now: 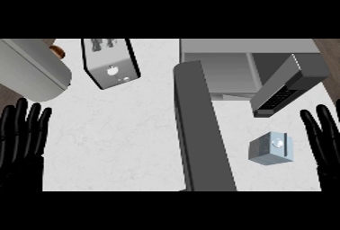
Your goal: Pick up the milk, place it into the microwave and close the microwave
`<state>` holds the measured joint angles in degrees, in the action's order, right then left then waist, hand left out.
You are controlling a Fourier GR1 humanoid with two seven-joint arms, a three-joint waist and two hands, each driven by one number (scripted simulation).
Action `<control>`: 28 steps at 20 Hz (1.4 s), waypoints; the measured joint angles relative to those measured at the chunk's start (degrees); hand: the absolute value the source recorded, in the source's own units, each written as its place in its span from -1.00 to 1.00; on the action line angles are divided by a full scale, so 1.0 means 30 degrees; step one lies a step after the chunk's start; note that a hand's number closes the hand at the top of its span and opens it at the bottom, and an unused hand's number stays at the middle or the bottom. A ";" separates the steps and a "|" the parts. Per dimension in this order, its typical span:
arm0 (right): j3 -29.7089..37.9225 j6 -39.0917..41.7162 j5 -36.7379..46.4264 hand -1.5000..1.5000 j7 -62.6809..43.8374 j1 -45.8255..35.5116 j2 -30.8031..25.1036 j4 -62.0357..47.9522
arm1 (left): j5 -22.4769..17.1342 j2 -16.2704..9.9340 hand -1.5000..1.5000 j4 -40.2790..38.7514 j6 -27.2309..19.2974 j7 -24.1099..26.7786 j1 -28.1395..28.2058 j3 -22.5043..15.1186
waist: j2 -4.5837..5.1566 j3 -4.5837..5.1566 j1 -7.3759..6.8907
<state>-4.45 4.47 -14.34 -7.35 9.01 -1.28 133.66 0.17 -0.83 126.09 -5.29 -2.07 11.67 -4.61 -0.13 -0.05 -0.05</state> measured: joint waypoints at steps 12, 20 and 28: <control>-0.0238 -0.1289 0.1914 -1.00 0.1156 0.1579 0.0361 0.0031 | -0.0974 0.0091 -1.00 0.0557 0.0840 0.2105 0.3408 -0.0497 | 0.0012 0.0019 -0.0018; 0.1642 -0.1257 0.1513 -1.00 0.2443 0.1397 0.0251 -0.2802 | -0.1613 -0.0073 -1.00 0.1013 0.1600 0.3100 0.4972 -0.0343 | 0.0027 0.0013 -0.0054; 0.2968 -0.0607 0.1207 -1.00 0.5016 0.2046 0.0136 -0.6079 | -0.1834 -0.0136 -1.00 0.1770 0.2246 0.3619 0.6438 -0.0298 | 0.0020 0.0012 -0.0056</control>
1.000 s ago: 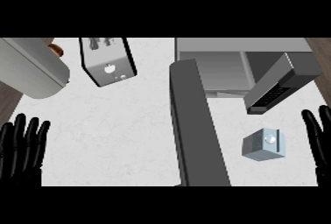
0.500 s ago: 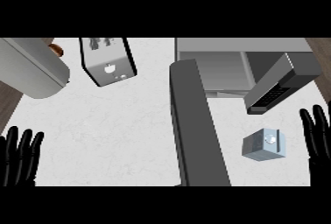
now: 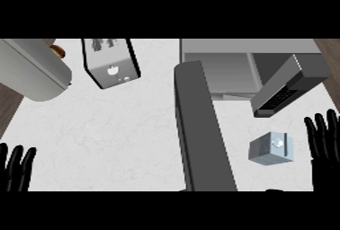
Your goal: Pick up the milk, place it into the microwave and close the microwave
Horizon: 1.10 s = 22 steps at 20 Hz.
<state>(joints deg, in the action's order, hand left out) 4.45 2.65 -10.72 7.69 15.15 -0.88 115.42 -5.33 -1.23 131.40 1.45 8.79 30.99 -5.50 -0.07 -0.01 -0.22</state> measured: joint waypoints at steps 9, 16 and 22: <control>0.2022 0.1310 -0.0401 -1.00 0.3085 0.0383 -0.0517 -0.4029 | 0.0267 0.0256 -1.00 0.0094 0.0272 0.0927 0.1109 -0.0520 | 0.0001 -0.0002 -0.0001; 0.2808 0.2513 -0.0302 -1.00 0.5314 0.0199 -0.0899 -0.7132 | 0.0142 0.0187 -1.00 -0.0521 0.0605 0.1904 0.1457 -0.0415 | 0.0002 -0.0003 -0.0006; 0.3015 0.3046 0.0338 -1.00 0.6910 -0.0705 -0.1306 -0.9248 | 0.0056 0.0179 -1.00 0.0511 0.0733 0.1449 0.2113 -0.0671 | 0.0001 -0.0003 -0.0031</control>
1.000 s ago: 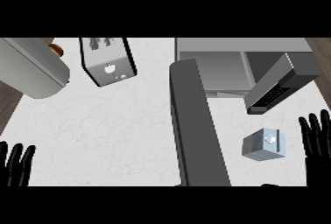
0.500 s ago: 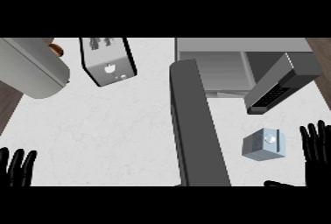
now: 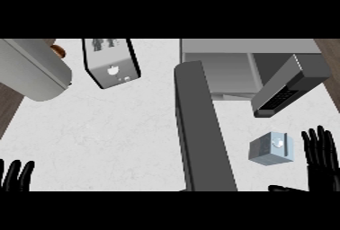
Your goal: Pick up the milk, place it into the microwave and close the microwave
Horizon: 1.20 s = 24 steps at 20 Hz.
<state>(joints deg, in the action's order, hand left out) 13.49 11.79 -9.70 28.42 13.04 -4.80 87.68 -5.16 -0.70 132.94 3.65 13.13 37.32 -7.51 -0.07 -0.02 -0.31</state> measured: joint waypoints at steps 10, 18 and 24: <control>0.0579 -0.0272 0.1169 -1.00 0.3056 -0.2519 -0.0465 -0.5232 | -0.0626 -0.0133 -1.00 -0.0112 0.0651 0.0357 0.0339 0.0743 | 0.0009 0.0003 -0.0040; 0.1829 -0.2478 0.2173 -1.00 0.4632 -0.4468 -0.1121 -0.9835 | -0.0618 -0.0035 -1.00 -0.0372 0.0956 0.0694 0.0498 0.0954 | 0.0026 -0.0001 -0.0104; 0.2370 -0.1396 0.2129 -1.00 0.6444 -0.5930 -0.2300 -1.3935 | -0.0529 0.0024 -1.00 -0.0466 0.0719 0.0266 -0.0133 0.0926 | 0.0044 -0.0013 -0.0074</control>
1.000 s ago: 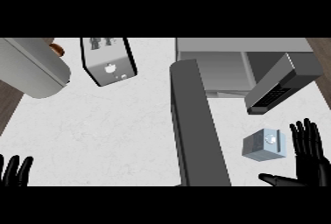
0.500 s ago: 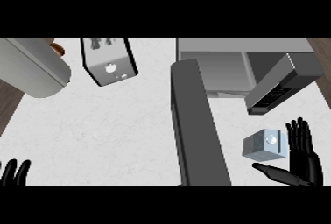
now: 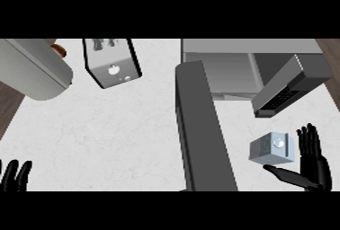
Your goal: Pick up the milk, place it into the microwave and close the microwave
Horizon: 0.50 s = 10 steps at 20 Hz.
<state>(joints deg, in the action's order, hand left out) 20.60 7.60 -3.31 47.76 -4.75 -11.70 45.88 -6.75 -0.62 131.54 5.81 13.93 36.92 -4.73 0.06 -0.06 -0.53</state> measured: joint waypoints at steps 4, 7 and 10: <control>-0.0868 0.3212 -0.0211 -1.00 0.0527 -0.0190 -0.0363 -0.1239 | -0.0061 0.0046 -1.00 -0.0038 0.0034 0.0011 0.0016 -0.0003 | 0.0005 -0.0014 -0.0080; -0.1703 0.4501 -0.0301 1.00 0.0461 -0.0362 -0.0332 -0.1400 | -0.0131 0.0042 -1.00 -0.0207 0.0166 0.0184 0.0177 0.0041 | -0.0006 -0.0022 -0.0120; -0.2049 0.4850 -0.0650 1.00 0.0511 -0.0655 -0.0238 -0.1104 | -0.0048 0.0122 -1.00 -0.0192 0.0116 0.0212 0.0400 -0.0137 | -0.0023 -0.0016 -0.0078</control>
<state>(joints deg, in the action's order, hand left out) 14.46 22.15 -5.27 49.29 -6.72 -12.41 42.57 -6.89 -0.26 130.96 6.15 14.56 38.13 -5.14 -0.01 -0.11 -0.76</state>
